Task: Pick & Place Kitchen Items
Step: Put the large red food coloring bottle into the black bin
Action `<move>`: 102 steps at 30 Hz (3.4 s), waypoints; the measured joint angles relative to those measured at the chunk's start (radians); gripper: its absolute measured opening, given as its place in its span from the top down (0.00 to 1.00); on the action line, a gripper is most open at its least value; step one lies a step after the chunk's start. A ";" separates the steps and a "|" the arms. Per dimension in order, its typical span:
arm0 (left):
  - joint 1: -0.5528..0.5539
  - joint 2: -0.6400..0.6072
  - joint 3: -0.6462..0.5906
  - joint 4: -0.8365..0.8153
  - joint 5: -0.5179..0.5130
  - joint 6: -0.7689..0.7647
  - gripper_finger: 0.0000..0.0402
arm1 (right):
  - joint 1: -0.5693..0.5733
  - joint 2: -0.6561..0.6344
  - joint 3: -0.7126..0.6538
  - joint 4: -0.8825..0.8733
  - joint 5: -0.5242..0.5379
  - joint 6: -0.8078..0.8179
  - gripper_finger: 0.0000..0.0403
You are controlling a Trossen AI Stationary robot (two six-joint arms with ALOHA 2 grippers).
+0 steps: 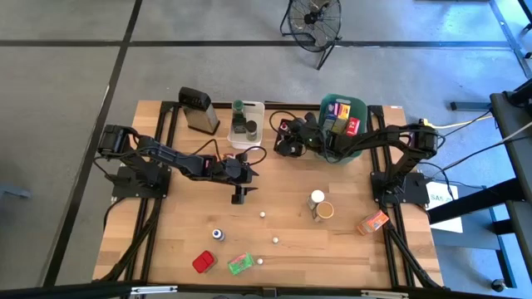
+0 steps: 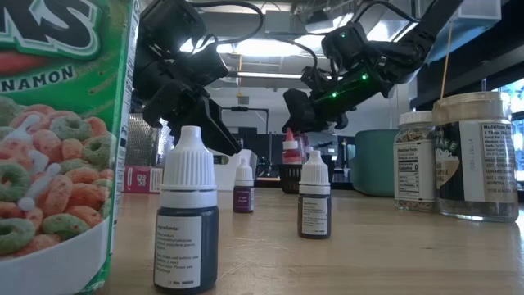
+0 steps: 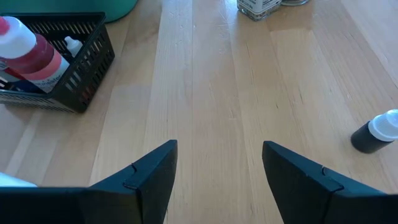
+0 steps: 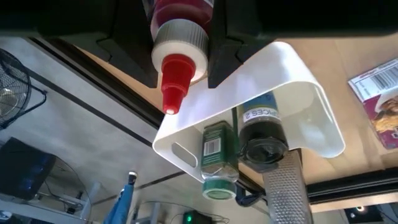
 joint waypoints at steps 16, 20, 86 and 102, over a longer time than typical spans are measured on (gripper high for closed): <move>0.000 0.000 0.000 0.000 -0.001 0.000 0.42 | -0.001 0.000 0.000 -0.035 0.001 0.004 0.69; 0.000 0.000 0.000 0.000 -0.001 -0.001 0.43 | -0.001 0.000 0.000 -0.035 0.001 0.004 0.69; 0.000 0.000 0.000 -0.005 0.005 -0.016 0.43 | 0.198 -0.382 0.003 -0.698 -0.079 0.144 0.57; 0.000 0.000 0.000 0.024 0.006 0.009 0.42 | 0.190 -0.348 0.003 -0.763 -0.108 0.402 0.57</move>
